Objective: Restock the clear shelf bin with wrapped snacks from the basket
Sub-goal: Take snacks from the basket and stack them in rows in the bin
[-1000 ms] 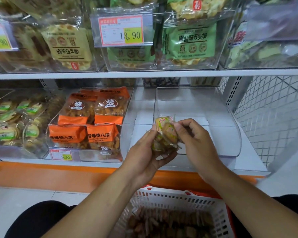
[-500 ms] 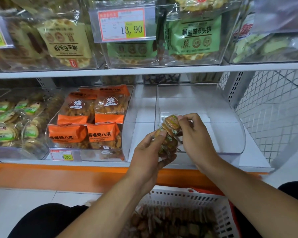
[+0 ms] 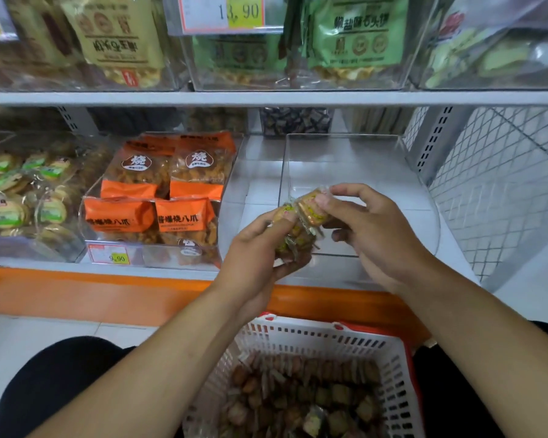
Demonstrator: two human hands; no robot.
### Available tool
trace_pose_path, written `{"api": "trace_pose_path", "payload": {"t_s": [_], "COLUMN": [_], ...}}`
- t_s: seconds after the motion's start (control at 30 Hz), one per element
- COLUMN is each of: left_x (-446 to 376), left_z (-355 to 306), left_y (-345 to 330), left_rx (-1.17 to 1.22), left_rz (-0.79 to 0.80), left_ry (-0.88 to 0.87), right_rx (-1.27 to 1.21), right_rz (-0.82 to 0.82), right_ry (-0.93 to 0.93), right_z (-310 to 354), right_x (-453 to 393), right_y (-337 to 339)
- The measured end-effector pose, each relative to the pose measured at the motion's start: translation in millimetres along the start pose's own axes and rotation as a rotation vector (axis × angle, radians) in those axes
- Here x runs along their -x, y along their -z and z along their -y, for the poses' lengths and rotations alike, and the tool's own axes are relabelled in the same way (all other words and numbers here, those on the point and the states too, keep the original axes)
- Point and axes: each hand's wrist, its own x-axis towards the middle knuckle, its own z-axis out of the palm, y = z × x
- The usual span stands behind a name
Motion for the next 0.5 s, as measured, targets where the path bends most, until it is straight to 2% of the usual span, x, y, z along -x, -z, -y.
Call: {"api": "trace_pose_path", "payload": {"t_s": [0.1,0.33,0.5], "left_x": [-1.3,-4.5,-5.7], "left_z": [-5.1,-6.0,-9.4], "left_y": [2.2,1.9,6.4], "left_rx": [0.030,0.008,0.073], "left_rz": [0.049,0.083,0.096], "left_ry": [-0.024,-0.060,0.013], "right_rx": [-0.277,-0.218,-0.249], "right_rz": [0.016,0.133,0.180], "right_ry": [-0.100,-0.071,-0.137], "right_z": [4.8,0.8,2.3], "right_x": [-2.2,-5.9,-10.2], "right_y": [6.1,7.7,6.7]}}
